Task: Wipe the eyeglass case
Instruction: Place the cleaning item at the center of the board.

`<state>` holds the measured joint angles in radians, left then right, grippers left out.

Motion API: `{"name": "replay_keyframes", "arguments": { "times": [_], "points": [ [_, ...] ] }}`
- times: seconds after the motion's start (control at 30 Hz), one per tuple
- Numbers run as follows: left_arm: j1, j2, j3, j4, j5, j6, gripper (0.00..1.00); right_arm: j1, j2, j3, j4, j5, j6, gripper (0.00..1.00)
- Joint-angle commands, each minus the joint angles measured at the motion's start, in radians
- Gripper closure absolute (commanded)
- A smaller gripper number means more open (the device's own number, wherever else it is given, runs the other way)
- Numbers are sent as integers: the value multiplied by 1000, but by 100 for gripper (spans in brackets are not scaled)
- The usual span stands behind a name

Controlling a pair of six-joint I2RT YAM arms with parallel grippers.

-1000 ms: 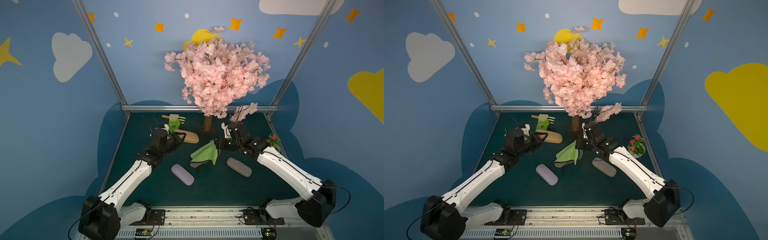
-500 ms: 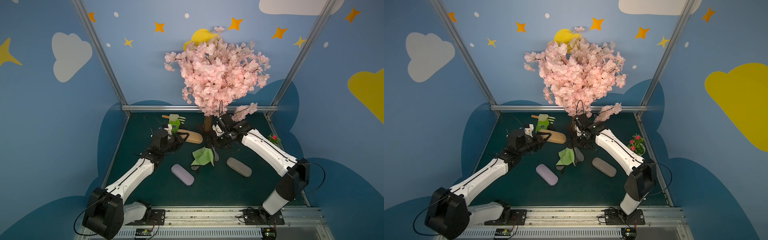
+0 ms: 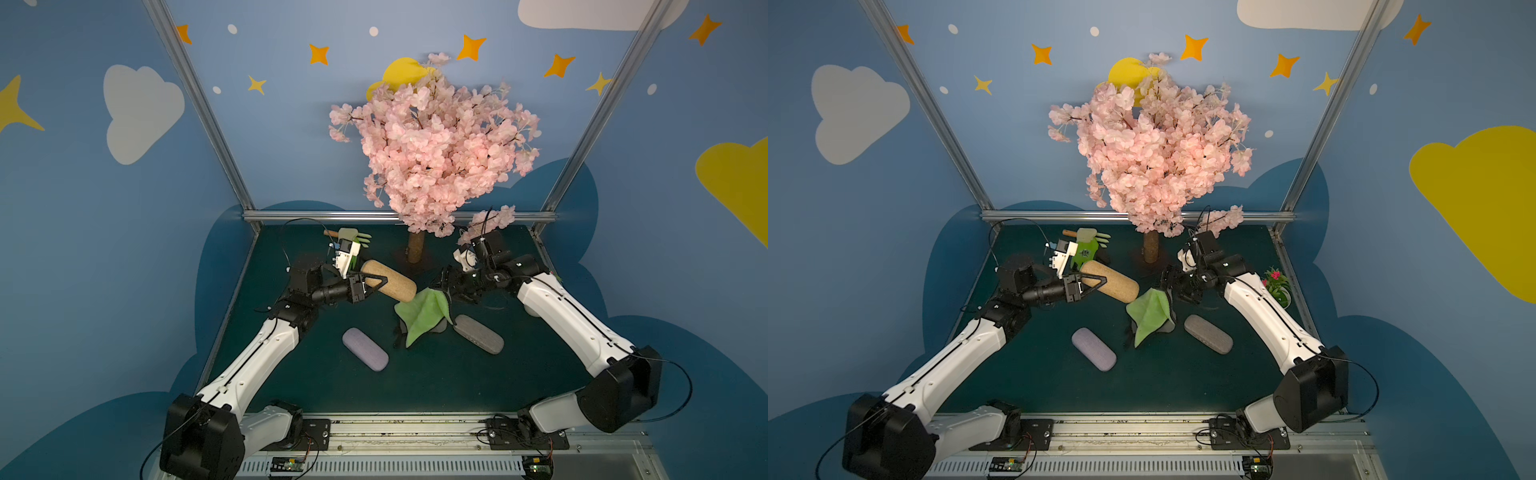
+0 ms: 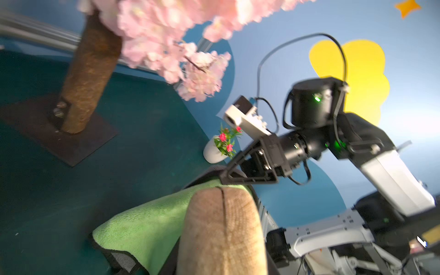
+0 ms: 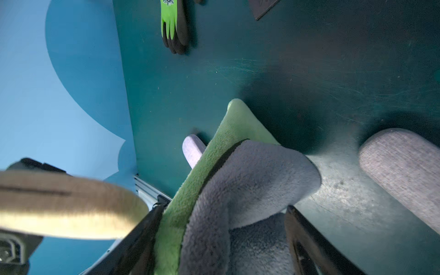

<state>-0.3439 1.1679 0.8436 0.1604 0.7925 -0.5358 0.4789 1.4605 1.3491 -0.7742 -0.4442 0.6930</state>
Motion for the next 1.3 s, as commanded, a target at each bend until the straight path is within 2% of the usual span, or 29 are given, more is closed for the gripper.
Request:
{"name": "replay_keyframes", "arguments": {
  "times": [0.0,0.1,0.2,0.33,0.4,0.53,0.63,0.77,0.83,0.9,0.97,1.0,1.07,1.1,1.13,1.2,1.27],
  "points": [
    [-115,21,10,-4,70,216,97,0,4,8,88,-122,70,21],
    [-210,82,33,-9,21,355,97,1,-2,6,124,-169,108,22],
    [-238,176,58,54,-89,389,97,15,-17,-7,167,-213,159,24],
    [-237,296,126,74,-252,330,97,51,-30,-48,229,-287,228,26],
    [-228,320,109,114,-319,293,97,49,-48,-81,253,-320,255,26],
    [-148,393,70,146,-330,115,97,34,-100,-145,312,-385,309,24],
    [-89,456,68,126,-274,-18,97,29,-108,-131,238,-419,274,18],
    [-46,496,71,64,-270,-89,97,-10,-113,-110,22,-413,129,13],
    [-38,503,84,35,-249,-94,97,-27,-114,-80,-122,-317,12,13],
    [-39,494,88,40,-217,-107,97,-21,-96,-21,-264,-162,-98,15],
    [-36,473,65,112,-182,-164,97,9,-66,15,-335,-21,-172,23],
    [-32,463,52,157,-166,-203,97,31,-52,15,-339,43,-193,36],
    [-23,446,34,222,-131,-272,97,52,-12,5,-324,80,-215,74],
    [-17,434,24,261,-104,-296,97,52,13,1,-310,68,-220,88],
    [-10,417,15,283,-84,-308,97,49,32,-2,-287,43,-215,98],
    [13,360,3,287,-39,-274,97,47,63,-19,-205,-21,-178,100],
    [39,282,-4,233,-9,-179,97,41,58,-50,-91,-71,-103,100]
  ]
}}
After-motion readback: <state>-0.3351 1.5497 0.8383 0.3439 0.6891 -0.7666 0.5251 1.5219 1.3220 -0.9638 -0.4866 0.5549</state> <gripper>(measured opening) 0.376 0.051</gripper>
